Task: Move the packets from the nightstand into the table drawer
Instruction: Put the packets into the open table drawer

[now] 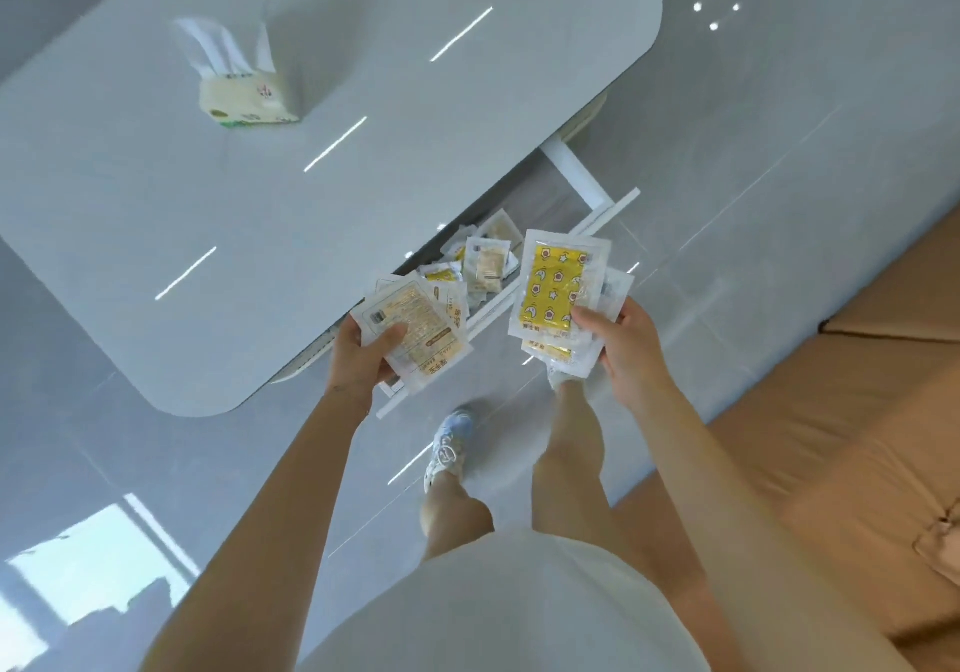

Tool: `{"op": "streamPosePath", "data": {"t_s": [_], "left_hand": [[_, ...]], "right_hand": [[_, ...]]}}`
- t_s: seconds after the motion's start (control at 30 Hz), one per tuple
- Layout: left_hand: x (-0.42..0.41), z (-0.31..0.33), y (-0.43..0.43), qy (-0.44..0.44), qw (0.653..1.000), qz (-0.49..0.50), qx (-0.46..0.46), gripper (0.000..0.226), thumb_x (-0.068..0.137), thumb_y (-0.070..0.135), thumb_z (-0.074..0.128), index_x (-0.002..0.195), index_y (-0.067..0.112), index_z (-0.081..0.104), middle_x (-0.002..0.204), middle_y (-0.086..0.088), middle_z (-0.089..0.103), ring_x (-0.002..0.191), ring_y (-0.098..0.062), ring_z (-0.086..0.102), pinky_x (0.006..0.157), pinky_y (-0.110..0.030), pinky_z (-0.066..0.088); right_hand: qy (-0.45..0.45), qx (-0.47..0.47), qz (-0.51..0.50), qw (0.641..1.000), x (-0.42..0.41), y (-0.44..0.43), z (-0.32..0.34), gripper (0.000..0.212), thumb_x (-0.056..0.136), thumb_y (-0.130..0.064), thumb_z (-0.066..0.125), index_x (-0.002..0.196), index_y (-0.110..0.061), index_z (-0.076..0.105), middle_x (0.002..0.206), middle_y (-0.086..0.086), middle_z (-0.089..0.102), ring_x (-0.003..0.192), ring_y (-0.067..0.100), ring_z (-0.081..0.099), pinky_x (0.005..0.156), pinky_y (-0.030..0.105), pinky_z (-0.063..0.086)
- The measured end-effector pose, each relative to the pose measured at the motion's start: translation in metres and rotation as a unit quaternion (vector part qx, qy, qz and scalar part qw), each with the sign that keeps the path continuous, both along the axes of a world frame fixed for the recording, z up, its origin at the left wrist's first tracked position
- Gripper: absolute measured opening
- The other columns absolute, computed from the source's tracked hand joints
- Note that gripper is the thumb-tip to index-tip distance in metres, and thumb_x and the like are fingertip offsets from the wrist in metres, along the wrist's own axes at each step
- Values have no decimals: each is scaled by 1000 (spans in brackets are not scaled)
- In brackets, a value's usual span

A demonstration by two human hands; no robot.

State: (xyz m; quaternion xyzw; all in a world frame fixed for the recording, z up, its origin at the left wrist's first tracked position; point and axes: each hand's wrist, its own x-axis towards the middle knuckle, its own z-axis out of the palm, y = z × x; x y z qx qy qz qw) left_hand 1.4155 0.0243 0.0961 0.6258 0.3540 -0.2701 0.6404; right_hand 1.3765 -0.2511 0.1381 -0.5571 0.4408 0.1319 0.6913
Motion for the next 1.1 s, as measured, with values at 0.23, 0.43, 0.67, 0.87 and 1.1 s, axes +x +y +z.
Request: {"op": "streamPosePath", "data": {"t_s": [0.23, 0.43, 0.67, 0.87, 1.1], "left_hand": [[17, -31, -33, 98, 986, 106, -81, 34, 87, 4, 62, 120, 8, 55, 112, -11, 66, 100, -30, 66, 68, -33, 60], [7, -87, -59, 131, 965, 216, -78, 33, 86, 6, 63, 118, 8, 57, 109, -12, 66, 99, -30, 65, 67, -32, 60], [7, -169, -67, 133, 942, 301, -64, 35, 86, 7, 64, 120, 8, 55, 106, -8, 66, 96, -25, 65, 77, -37, 59], [22, -264, -47, 115, 924, 362, -32, 32, 85, 8, 66, 116, 7, 55, 101, -7, 65, 98, -27, 63, 70, -34, 58], [35, -322, -36, 109, 939, 318, 66, 31, 79, 10, 74, 106, 9, 60, 94, -2, 66, 97, -26, 64, 78, -32, 54]], "right_hand": [[66, -2, 166, 984, 93, -44, -37, 24, 84, 3, 62, 103, -11, 65, 91, 5, 72, 78, 20, 71, 57, 26, 55], [104, -39, 293, 950, 147, -49, -96, 19, 85, 1, 60, 97, -13, 65, 87, 2, 70, 76, 19, 67, 57, 23, 53], [144, -58, 331, 931, 167, -29, -205, 12, 86, -1, 62, 93, -11, 64, 88, 6, 68, 83, 26, 65, 70, 29, 54], [149, -44, 278, 948, 175, -16, -307, 16, 85, 0, 61, 84, -15, 65, 87, 8, 68, 78, 28, 65, 76, 41, 53], [132, -127, 295, 938, 186, -9, -363, 13, 77, 1, 70, 86, -8, 68, 103, 18, 69, 85, 27, 64, 79, 38, 56]]}}
